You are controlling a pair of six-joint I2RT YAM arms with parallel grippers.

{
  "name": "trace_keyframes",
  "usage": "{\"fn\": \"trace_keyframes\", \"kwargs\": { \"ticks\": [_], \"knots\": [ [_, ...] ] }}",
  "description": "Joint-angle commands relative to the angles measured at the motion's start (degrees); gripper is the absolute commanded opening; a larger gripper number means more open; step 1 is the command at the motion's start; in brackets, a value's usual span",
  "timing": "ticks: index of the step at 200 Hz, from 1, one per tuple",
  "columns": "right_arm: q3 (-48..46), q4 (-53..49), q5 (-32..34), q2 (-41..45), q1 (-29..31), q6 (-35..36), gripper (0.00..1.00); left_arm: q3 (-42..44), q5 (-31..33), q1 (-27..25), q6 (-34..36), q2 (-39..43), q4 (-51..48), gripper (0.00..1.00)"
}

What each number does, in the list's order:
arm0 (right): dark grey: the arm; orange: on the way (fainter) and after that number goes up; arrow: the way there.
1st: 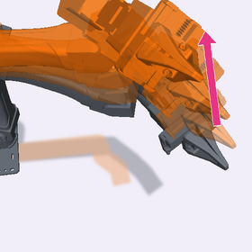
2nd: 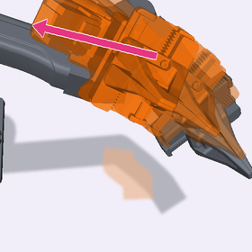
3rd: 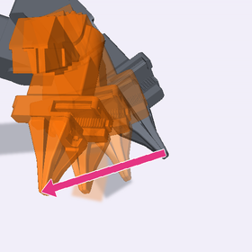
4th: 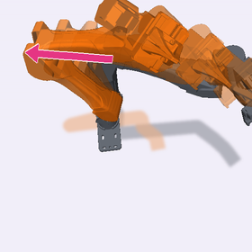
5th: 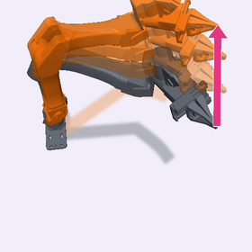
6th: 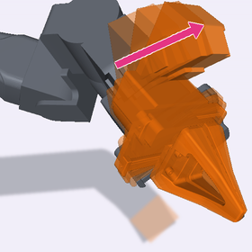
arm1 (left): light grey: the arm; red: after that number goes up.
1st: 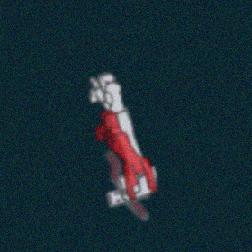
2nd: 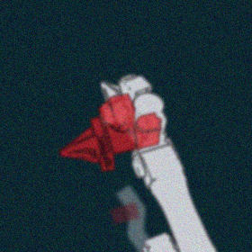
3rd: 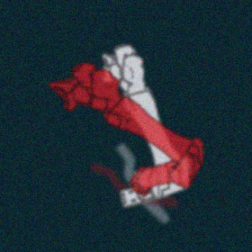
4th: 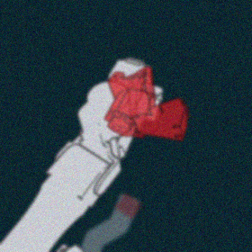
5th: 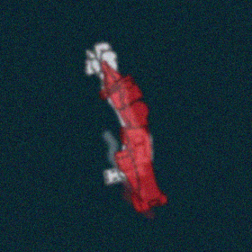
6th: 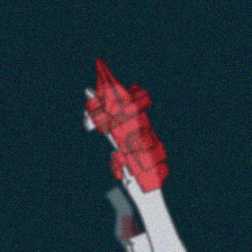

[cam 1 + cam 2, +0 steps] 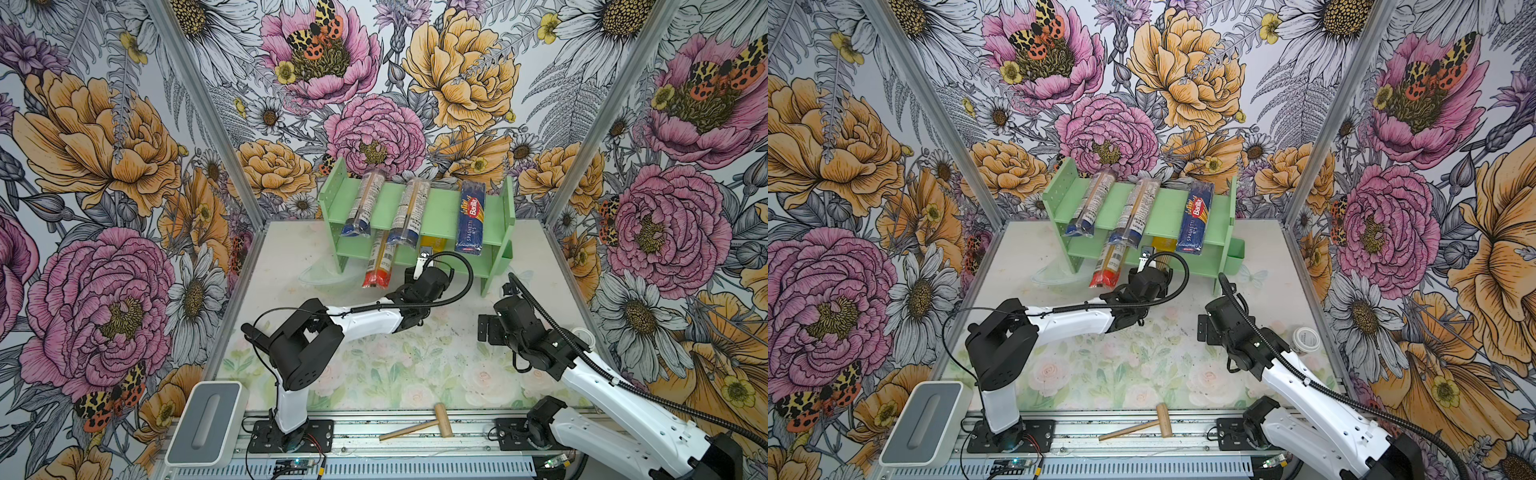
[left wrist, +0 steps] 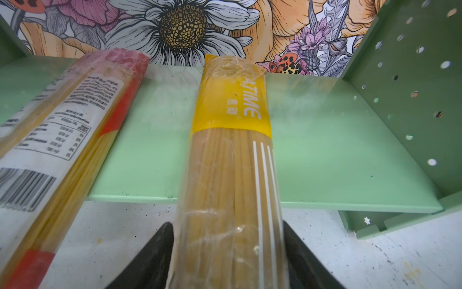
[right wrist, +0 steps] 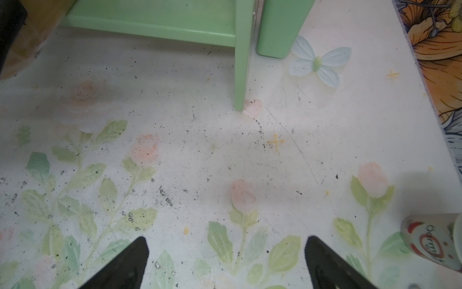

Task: Place and organize the pasta boxes and bags onto the shelf
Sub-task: 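Push the yellow bag forward under the upper tier with the left gripper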

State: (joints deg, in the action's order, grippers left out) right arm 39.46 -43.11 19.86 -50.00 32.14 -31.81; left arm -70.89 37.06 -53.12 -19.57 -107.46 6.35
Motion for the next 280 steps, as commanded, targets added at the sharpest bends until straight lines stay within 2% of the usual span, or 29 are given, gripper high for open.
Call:
{"fn": "trace_keyframes", "kwargs": {
  "ticks": [1, 94, 280],
  "knots": [
    [1.23, -0.74, 0.80, 0.65, -0.33, 0.33, 1.00, 1.36, 2.33, -0.49, -0.44, 2.60, 1.47, 0.70],
    [1.58, -1.09, 0.51, 1.35, -0.34, 0.22, 1.00, 3.17, 3.02, -0.67, -0.61, 6.16, 1.55, 0.82],
    [3.21, -2.10, 0.00, 1.57, -0.35, 0.38, 0.99, 6.35, 3.60, -2.07, 1.66, 11.22, 1.83, 0.95]
  ]
}}
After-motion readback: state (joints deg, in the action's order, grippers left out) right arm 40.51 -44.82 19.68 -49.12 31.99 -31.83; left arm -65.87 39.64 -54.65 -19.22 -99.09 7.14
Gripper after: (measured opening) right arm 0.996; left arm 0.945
